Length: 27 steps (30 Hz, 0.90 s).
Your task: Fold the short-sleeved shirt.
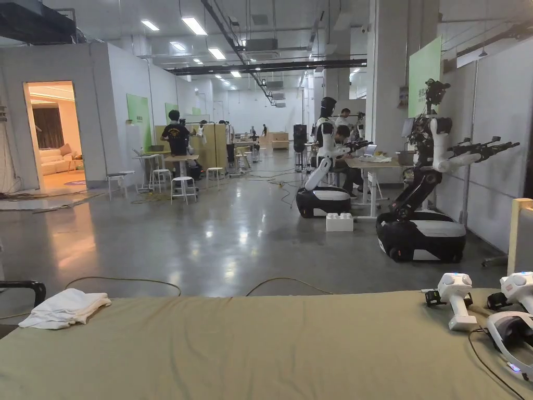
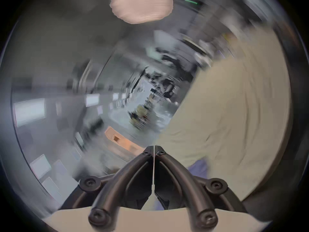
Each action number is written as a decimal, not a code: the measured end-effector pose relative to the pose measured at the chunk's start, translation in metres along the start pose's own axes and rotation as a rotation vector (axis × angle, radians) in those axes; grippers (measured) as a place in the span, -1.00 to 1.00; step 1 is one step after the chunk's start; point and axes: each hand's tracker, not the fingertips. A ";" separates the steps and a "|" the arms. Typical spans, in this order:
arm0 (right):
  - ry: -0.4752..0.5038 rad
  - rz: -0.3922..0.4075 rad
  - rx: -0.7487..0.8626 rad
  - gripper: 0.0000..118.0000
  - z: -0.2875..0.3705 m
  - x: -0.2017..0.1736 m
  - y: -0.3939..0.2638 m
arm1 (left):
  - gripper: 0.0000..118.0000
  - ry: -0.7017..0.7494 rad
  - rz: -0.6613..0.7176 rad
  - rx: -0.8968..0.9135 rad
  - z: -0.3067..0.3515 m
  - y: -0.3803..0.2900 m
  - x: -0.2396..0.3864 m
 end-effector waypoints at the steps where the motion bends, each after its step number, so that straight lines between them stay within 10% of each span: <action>1: -0.030 -0.160 -0.017 -1.00 0.001 0.014 0.002 | -0.99 -0.027 0.245 -0.007 -0.001 -0.001 -0.022; 5: -0.063 -1.020 -0.071 -1.00 0.004 0.060 -0.012 | -0.98 -0.216 1.177 0.088 0.004 -0.043 -0.069; 8: -0.022 -1.388 -0.085 -1.00 0.008 0.057 -0.032 | -0.98 -0.054 1.108 0.003 0.016 -0.040 -0.051; 24: -0.018 -1.506 -0.068 -1.00 0.021 0.061 -0.041 | -0.96 -0.119 1.034 0.040 0.021 -0.031 -0.056; 27: -0.008 -1.502 -0.076 -1.00 0.022 0.057 -0.040 | -0.47 -0.140 1.030 0.026 0.012 -0.047 -0.056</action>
